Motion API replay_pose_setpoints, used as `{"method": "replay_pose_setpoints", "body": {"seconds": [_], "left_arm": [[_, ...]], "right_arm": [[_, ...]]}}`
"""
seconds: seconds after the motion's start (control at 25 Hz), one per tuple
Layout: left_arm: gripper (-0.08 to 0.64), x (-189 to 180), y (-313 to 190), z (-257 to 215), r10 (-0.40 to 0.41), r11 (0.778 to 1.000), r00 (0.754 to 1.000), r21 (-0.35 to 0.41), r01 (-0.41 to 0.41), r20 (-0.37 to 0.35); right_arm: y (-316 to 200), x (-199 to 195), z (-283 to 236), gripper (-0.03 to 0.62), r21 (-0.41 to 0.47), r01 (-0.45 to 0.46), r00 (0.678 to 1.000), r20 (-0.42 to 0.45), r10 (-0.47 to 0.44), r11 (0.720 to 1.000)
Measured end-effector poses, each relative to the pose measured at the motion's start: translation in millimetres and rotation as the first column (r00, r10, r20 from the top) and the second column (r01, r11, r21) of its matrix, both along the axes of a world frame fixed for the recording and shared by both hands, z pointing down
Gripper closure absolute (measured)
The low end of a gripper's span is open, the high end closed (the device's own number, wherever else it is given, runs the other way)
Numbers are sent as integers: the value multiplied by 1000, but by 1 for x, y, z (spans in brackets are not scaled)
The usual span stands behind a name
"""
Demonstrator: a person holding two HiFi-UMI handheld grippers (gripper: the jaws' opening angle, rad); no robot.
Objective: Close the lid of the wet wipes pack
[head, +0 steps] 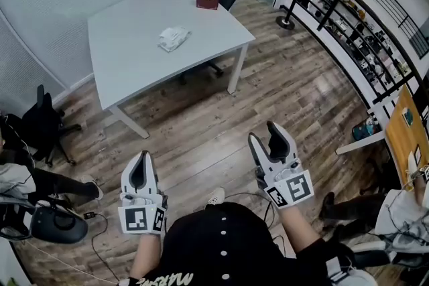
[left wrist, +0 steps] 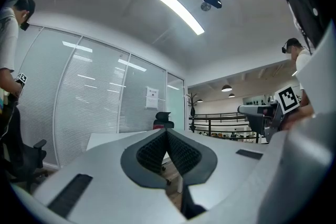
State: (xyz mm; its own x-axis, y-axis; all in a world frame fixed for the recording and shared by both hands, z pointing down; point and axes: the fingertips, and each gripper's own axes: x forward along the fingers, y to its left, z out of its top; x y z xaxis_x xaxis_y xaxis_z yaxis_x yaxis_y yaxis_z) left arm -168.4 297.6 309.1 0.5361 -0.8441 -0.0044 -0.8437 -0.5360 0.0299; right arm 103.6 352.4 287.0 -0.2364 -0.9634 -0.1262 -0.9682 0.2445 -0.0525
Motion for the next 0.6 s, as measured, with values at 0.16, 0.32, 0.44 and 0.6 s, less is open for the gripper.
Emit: {"method": "replay_pose_setpoints", "body": {"seconds": [0.16, 0.32, 0.44, 0.6], "left_arm": [[554, 13, -16, 0, -10, 1000, 1000, 10, 10, -8], [554, 21, -26, 8, -22, 1000, 1000, 1, 22, -19], [554, 24, -30, 14, -19, 1000, 1000, -13, 18, -15], [554, 23, -48, 14, -18, 1000, 1000, -11, 18, -13]], "right_arm": [[-18, 12, 1, 373, -1, 9, 1000, -3, -9, 1000], [-33, 15, 5, 373, -3, 27, 1000, -2, -27, 1000], [-43, 14, 8, 373, -8, 35, 999, -5, -35, 999], [-59, 14, 10, 373, -11, 36, 999, -4, -36, 999]]}}
